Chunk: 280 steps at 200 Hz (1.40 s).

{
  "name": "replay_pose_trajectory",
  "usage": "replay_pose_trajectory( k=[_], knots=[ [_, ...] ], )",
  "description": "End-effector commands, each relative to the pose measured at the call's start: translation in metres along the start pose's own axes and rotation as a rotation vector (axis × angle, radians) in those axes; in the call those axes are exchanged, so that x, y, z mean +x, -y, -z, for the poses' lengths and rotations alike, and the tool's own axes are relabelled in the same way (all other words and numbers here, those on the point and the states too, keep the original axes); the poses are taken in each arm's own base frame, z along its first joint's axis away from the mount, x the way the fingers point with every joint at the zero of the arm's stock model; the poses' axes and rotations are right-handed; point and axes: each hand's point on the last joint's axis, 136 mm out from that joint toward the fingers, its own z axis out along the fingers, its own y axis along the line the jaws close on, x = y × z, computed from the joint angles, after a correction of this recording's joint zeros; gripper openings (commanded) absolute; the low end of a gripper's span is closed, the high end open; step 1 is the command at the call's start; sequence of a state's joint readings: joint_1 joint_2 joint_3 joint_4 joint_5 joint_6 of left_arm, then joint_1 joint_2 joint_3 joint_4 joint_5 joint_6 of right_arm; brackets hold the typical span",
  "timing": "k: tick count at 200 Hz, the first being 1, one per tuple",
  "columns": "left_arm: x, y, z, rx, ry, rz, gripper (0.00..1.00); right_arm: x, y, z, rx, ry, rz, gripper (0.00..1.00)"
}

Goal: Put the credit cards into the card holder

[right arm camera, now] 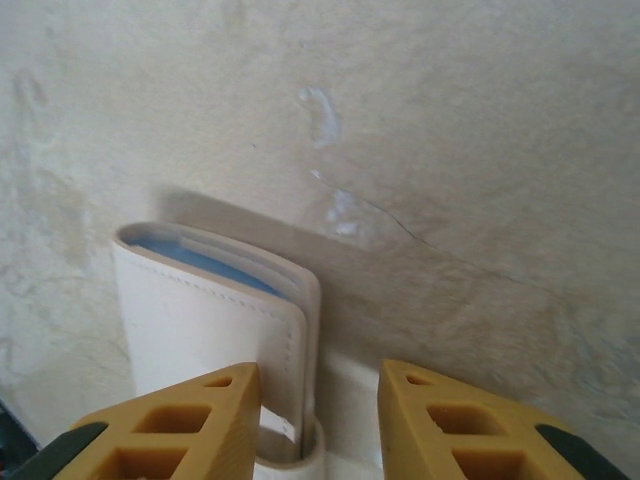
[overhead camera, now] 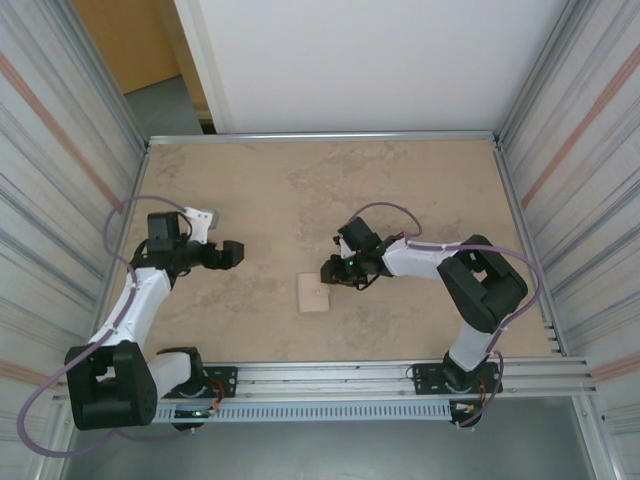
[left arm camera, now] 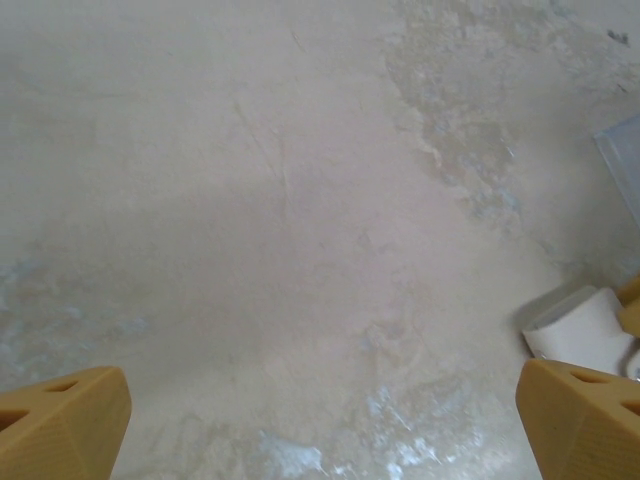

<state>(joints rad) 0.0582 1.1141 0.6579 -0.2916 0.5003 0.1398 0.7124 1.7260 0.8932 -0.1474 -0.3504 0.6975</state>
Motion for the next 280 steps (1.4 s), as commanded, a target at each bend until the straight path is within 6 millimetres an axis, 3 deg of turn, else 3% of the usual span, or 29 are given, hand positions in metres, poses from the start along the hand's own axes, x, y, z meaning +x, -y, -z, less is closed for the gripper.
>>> replay_pose_trajectory(
  k=[1, 29, 75, 125, 156, 190, 238, 280],
  knots=[
    [-0.014, -0.017, -0.005, -0.076, 0.078, -0.041, 0.99, -0.008, -0.004, 0.024, 0.053, 0.055, 0.042, 0.38],
    [-0.020, -0.025, -0.012, -0.102, 0.135, -0.064, 0.99, -0.017, 0.002, 0.051, 0.118, 0.140, 0.061, 0.44],
    [-0.024, -0.028, -0.018, -0.126, 0.223, -0.132, 0.99, -0.033, 0.008, 0.111, 0.198, 0.333, 0.117, 0.60],
    [-0.025, -0.032, -0.025, -0.143, 0.289, -0.181, 0.99, -0.053, 0.038, 0.174, 0.321, 0.556, 0.164, 0.69],
    [-0.025, -0.033, -0.031, -0.162, 0.326, -0.212, 0.99, -0.066, 0.056, 0.206, 0.366, 0.659, 0.144, 0.80],
    [-0.029, -0.027, -0.038, -0.154, 0.345, -0.249, 0.99, -0.074, 0.081, 0.231, 0.406, 0.761, 0.081, 1.00],
    [-0.040, -0.040, -0.044, -0.210, 0.379, -0.217, 0.99, -0.082, 0.111, 0.262, 0.477, 0.924, 0.128, 0.99],
    [-0.033, -0.057, -0.057, -0.266, 0.397, -0.205, 0.98, -0.084, 0.141, 0.268, 0.529, 0.989, 0.164, 0.99]
  ],
)
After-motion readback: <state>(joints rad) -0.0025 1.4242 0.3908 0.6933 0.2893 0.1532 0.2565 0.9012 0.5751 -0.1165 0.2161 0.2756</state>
